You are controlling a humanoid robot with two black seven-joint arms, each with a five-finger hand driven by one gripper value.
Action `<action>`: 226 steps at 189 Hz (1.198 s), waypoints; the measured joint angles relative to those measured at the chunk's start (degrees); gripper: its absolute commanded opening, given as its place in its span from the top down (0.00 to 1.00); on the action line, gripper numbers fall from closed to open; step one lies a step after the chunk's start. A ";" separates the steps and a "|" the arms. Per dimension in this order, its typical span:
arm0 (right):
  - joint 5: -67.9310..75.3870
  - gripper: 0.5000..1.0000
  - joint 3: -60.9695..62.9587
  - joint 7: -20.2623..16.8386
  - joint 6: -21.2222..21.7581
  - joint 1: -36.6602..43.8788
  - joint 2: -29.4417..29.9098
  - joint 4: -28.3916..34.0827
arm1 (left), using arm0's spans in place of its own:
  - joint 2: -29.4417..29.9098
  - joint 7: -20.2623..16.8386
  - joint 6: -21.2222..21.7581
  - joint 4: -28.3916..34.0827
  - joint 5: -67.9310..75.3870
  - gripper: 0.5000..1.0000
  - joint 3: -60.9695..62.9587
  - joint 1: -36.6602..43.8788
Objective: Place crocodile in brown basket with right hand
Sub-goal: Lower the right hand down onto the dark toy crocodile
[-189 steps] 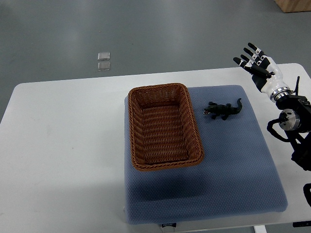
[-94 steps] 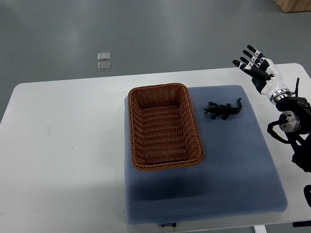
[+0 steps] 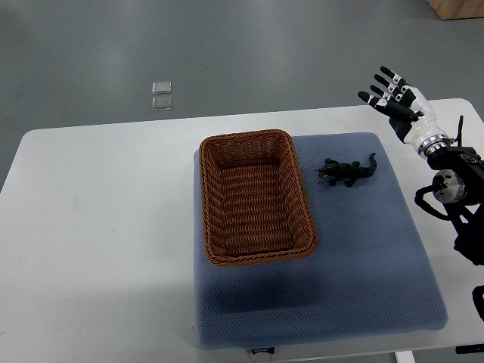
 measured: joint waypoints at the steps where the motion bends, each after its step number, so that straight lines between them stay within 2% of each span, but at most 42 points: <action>1: -0.02 0.14 -0.07 0.00 0.00 0.00 -0.01 0.01 | 0.00 0.00 0.00 0.00 0.00 0.00 0.00 0.00; 45: -0.34 0.14 -8.86 0.48 0.01 0.72 -4.16 1.96 | 0.00 0.00 0.00 0.00 0.00 0.00 0.04 0.00; 111: -9.44 0.14 -35.22 3.76 0.02 8.52 -14.78 5.88 | 0.00 0.00 0.00 0.00 0.00 0.00 0.01 0.00; 177: -33.81 0.15 -44.62 6.55 -0.35 11.36 -16.11 7.61 | 0.00 0.00 0.00 0.00 0.00 0.00 0.01 0.00; 226: -38.64 0.15 -50.43 7.33 -0.86 13.76 -16.28 7.65 | 0.00 0.00 -0.01 -0.01 0.00 0.00 0.01 0.00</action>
